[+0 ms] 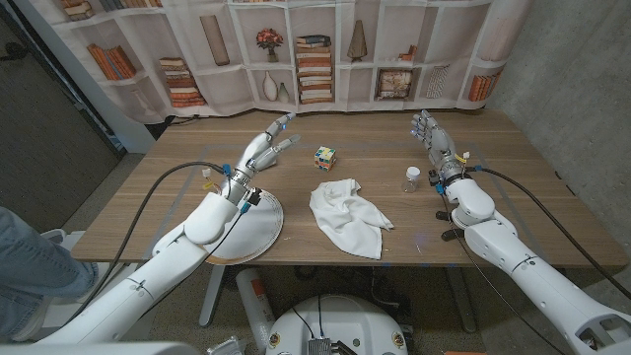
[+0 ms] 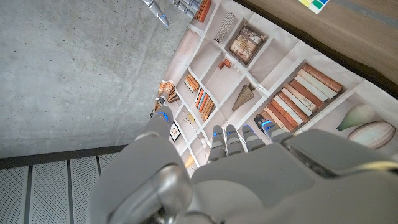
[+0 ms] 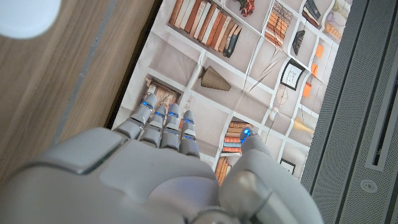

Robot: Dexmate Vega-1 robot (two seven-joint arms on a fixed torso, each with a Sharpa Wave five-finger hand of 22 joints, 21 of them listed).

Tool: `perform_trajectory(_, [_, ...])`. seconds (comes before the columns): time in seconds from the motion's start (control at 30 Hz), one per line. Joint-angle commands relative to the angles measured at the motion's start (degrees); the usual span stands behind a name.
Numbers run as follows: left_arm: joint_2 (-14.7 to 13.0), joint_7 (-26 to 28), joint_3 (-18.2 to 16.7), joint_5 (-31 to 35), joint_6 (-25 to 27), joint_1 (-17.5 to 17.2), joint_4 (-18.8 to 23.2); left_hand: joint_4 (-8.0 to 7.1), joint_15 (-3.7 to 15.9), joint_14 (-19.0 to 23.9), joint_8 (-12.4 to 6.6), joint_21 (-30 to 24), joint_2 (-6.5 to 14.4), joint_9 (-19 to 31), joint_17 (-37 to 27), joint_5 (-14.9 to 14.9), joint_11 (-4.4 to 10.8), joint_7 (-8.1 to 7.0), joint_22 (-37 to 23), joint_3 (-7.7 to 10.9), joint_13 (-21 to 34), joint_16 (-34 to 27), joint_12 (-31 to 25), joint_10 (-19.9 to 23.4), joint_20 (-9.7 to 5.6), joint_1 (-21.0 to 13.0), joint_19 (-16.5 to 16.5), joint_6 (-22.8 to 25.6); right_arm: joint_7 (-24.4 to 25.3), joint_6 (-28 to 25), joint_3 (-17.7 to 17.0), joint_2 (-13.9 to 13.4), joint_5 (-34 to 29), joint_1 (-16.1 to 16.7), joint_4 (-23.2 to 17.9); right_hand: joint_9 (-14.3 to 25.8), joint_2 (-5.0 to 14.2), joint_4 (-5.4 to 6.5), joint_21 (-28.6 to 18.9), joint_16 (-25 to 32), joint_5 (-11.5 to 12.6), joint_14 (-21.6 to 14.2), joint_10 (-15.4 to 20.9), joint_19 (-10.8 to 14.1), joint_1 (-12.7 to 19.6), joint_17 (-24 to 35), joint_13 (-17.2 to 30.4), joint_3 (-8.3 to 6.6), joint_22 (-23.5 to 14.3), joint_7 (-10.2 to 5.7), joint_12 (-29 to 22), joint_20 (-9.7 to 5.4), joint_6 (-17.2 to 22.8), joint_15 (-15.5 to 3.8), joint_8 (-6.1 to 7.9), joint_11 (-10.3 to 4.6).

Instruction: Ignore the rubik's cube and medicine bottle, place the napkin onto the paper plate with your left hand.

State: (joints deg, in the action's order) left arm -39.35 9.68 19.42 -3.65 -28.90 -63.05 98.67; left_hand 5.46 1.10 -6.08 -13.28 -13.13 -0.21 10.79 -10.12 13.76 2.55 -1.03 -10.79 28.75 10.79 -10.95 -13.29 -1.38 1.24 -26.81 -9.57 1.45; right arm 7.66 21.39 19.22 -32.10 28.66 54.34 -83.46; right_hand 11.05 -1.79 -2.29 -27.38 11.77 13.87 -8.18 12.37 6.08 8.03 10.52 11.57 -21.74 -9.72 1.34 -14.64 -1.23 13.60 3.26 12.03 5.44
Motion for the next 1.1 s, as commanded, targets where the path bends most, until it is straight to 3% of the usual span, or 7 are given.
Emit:
perform_trajectory(0.03, [-0.7, 0.44, 0.26, 2.42, 0.88, -0.62, 1.91, 0.45, 0.07, -0.49, 0.23, 0.21, 0.12, 0.15, -0.21, -0.06, 0.17, -0.12, -0.15, 0.22, 0.2, 0.31, 0.23, -0.05, 0.13, -0.76, -1.66, 0.13, -0.84, 1.57, -0.71, 0.44, 1.55, 0.77, 0.4, 0.33, 0.27, -0.4, 0.14, -0.04, 0.02, 0.25, -0.14, -0.06, 0.5, 0.24, 0.12, -0.17, -0.35, -0.07, -0.13, 0.14, -0.33, -0.22, -0.13, -0.04])
perform_trajectory(1.1, [-3.25, 2.31, -0.08, 9.62, 4.2, -3.26, 6.82, 0.9, 0.01, -0.75, 0.71, 0.35, 0.16, 0.17, -0.17, -0.23, 0.32, -0.32, -0.09, 0.2, 0.21, 0.33, 0.6, -0.18, 0.45, -1.7, -1.58, 0.01, -0.51, 1.29, -0.94, 0.09, 1.35, 1.4, -0.69, 0.33, 0.27, -0.4, 0.14, -0.04, 0.02, 0.25, -0.14, -0.06, 0.5, 0.24, 0.12, -0.17, -0.35, -0.07, -0.13, 0.14, -0.33, -0.22, -0.13, -0.04])
